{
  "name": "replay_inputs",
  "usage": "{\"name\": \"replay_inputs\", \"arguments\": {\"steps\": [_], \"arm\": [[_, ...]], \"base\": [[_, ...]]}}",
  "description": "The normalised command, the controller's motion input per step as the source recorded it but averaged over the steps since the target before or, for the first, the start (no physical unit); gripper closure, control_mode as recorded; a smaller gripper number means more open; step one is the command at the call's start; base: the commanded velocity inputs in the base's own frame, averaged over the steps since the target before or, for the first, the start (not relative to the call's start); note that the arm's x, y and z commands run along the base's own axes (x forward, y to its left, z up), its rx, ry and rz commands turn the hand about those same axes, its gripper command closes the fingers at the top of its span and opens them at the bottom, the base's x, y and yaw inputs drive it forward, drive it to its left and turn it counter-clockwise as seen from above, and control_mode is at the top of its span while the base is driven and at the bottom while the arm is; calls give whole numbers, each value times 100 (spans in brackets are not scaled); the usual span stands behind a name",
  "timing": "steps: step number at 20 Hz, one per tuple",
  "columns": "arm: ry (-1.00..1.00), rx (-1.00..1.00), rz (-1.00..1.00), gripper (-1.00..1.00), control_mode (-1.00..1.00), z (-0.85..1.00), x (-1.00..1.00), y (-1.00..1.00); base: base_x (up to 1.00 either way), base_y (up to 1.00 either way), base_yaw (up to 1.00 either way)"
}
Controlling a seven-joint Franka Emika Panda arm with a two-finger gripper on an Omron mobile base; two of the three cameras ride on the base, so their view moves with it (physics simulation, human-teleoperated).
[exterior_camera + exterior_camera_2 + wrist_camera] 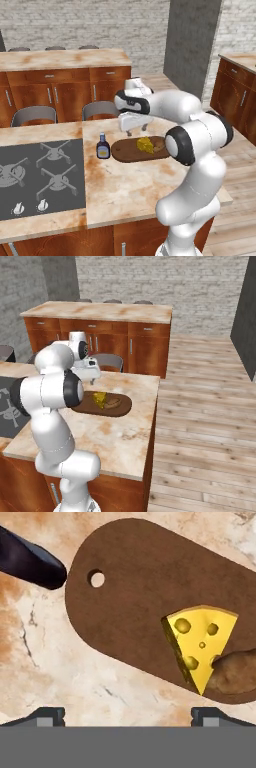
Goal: Retrieve the reheated potato from the microwave, then place the potato, cheese, and condiment on the cutting board.
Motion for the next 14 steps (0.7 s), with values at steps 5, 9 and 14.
{"name": "replay_inputs", "arguments": {"steps": [5, 9, 14], "arm": [[-2, 19, 16, -100, -100, -2, -33, 0], [-4, 30, 15, -100, -100, -2, -28, 0], [-17, 26, 19, -100, -100, -4, -3, 0]], "base": [[0, 0, 0], [0, 0, 0], [0, 0, 0]]}}
